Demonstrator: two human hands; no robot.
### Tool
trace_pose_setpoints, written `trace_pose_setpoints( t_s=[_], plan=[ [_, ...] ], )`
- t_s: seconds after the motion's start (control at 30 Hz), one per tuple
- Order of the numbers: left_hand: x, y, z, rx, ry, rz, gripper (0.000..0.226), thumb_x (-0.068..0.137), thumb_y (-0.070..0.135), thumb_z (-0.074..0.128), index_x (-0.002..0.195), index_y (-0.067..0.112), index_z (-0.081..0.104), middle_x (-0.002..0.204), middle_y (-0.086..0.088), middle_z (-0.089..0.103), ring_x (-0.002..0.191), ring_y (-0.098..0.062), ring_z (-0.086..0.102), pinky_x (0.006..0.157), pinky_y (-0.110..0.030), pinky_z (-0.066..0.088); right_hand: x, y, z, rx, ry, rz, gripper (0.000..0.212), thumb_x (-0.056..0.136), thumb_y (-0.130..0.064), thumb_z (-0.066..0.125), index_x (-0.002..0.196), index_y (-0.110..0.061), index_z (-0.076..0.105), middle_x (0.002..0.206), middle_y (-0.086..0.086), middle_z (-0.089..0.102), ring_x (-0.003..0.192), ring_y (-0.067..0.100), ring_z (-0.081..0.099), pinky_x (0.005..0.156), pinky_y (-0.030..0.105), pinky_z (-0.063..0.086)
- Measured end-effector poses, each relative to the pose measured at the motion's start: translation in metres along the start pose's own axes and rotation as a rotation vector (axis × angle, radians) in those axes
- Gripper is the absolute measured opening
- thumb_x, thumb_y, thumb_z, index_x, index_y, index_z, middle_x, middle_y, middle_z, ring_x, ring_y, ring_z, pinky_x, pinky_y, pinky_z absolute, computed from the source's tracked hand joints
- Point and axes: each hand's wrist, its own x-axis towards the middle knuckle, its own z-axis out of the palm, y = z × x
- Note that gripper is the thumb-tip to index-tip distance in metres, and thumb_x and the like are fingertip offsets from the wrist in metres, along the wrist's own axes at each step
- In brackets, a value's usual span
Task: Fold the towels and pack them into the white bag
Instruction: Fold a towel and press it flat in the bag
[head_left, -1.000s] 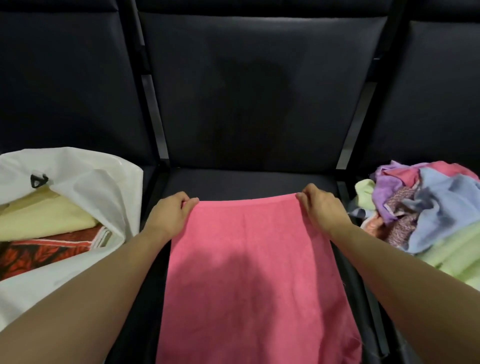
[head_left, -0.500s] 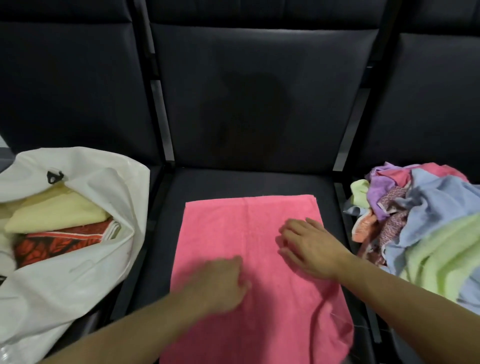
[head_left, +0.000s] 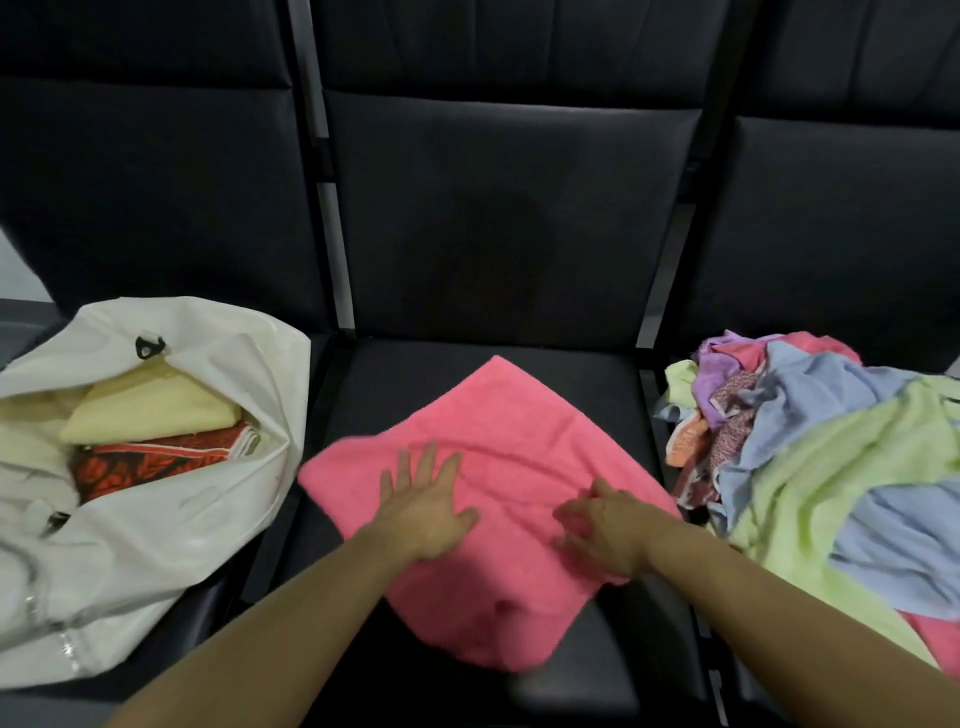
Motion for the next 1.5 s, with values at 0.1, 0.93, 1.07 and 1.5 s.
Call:
trace_pose_setpoints(
  t_s=[0.1, 0.93, 1.07, 1.5],
  plan=[
    [-0.007, -0.005, 0.001, -0.021, 0.196, 0.023, 0.073, 0.097, 0.059, 0.046, 0.157, 0.025, 0.024, 0.161, -0.012, 0.017, 0.149, -0.033, 0.015, 0.12, -0.048, 0.024, -0.012, 0.002, 0.006, 0.101, 0.306, 0.032, 0.07, 0.085, -0.062, 0.014, 0.126, -0.027, 0.058, 0.118, 0.008, 0.058, 0.11, 0.03, 0.055, 0.096, 0.044, 0.048],
    [-0.01, -0.064, 0.002, -0.263, 0.193, 0.196, 0.061, 0.073, 0.072, 0.072, 0.123, 0.041, 0.057, 0.117, 0.017, 0.036, 0.117, -0.007, 0.033, 0.107, -0.032, 0.037, -0.004, -0.005, 0.026, 0.097, 0.116, 0.288, 0.082, 0.098, -0.061, 0.04, 0.159, -0.024, 0.0, 0.163, 0.017, 0.0, 0.144, 0.046, 0.014, 0.117, 0.053, 0.026],
    [-0.026, -0.077, 0.001, -0.222, 0.065, 0.269, 0.058, 0.063, 0.064, 0.082, 0.106, 0.041, 0.049, 0.107, 0.019, 0.039, 0.103, 0.0, 0.037, 0.087, -0.024, 0.041, -0.007, -0.003, 0.035, 0.095, 0.147, 0.312, 0.078, 0.095, -0.065, 0.04, 0.153, -0.021, 0.012, 0.153, 0.02, 0.019, 0.136, 0.044, 0.024, 0.114, 0.052, 0.029],
    [-0.031, -0.053, 0.014, 0.102, 0.265, 0.002, 0.055, 0.084, 0.079, 0.054, 0.088, 0.024, 0.057, 0.096, 0.009, 0.058, 0.08, -0.012, 0.058, 0.07, -0.031, 0.047, -0.018, -0.006, 0.045, 0.14, 0.313, -0.021, 0.051, 0.098, -0.058, 0.044, 0.143, -0.034, 0.04, 0.151, -0.001, 0.029, 0.136, 0.024, 0.032, 0.111, 0.044, 0.037]
  ],
)
